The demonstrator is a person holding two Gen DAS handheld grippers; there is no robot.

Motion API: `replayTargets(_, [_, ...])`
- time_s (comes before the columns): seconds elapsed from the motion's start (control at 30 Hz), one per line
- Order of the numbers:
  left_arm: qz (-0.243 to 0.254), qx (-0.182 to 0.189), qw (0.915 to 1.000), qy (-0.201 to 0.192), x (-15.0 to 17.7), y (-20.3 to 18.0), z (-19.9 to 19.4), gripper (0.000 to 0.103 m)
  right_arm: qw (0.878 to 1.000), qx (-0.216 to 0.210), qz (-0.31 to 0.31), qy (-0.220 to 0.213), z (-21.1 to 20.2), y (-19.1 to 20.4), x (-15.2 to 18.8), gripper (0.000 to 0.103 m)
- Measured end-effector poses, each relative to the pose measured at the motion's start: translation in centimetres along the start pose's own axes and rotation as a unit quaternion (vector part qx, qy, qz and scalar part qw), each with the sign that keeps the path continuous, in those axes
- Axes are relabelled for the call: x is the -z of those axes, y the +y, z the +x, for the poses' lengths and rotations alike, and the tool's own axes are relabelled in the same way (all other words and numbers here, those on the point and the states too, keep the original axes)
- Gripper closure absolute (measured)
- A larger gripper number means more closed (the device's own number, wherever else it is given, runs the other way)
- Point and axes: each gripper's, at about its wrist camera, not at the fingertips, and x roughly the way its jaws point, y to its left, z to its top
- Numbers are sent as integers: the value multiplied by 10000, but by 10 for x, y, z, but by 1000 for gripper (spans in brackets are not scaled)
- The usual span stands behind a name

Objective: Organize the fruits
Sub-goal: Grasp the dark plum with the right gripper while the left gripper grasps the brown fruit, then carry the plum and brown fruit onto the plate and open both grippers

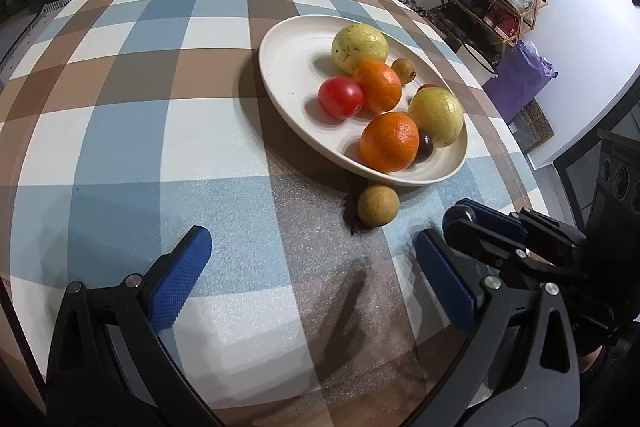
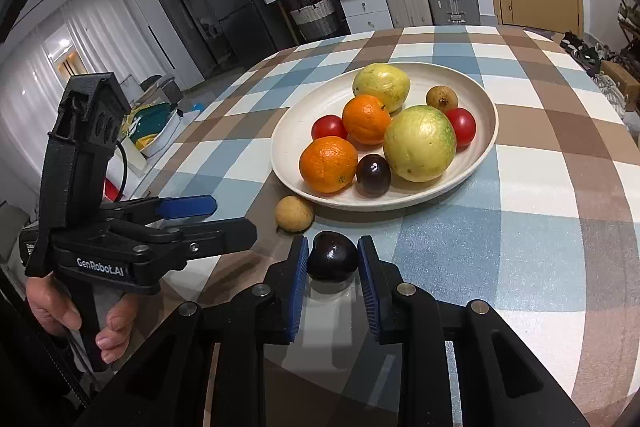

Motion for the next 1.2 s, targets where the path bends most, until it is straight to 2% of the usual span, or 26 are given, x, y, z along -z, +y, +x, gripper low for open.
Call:
replayTargets(0.53, [127,-458,9989,38,-17,-23,22,2,9992,-243,302,-122,-8,-22,3,77])
replayTargets(0.63, [208,-579,9981,19,-20,-30,25,14,9988,-304,362,-140,-9,-25,3,77])
replayTargets(0.73, [320,-540,9980,35,-21,-37,28,22,9986,-381,323,-162,-11,-23,3,77])
replayTargets(0.8, [407,-491,9980,46,-20,-41,28,34,9985,-443,284,-177,-12,-21,3,77])
replayTargets(0.83, [439,-443,9980,54,-20,-43,28,37,9984,-470,270,-183,-12,-20,2,77])
replayTargets(0.93, [498,-399,9979,83,-19,-46,27,56,9980,-534,272,-204,-12,-20,2,77])
replayTargets(0.97, [527,-387,9978,98,-19,-47,27,67,9978,-553,283,-214,-12,-21,2,77])
replayTargets(1.0, [557,-400,9976,122,-18,-48,27,73,9977,-567,293,-225,-13,-21,2,77])
replayTargets(1.1, [600,-371,9973,189,-17,-50,27,80,9976,-567,305,-259,-14,-21,2,77])
replayTargets(1.2, [641,-330,9972,221,-13,-52,25,80,9979,-533,261,-269,-18,-18,4,77])
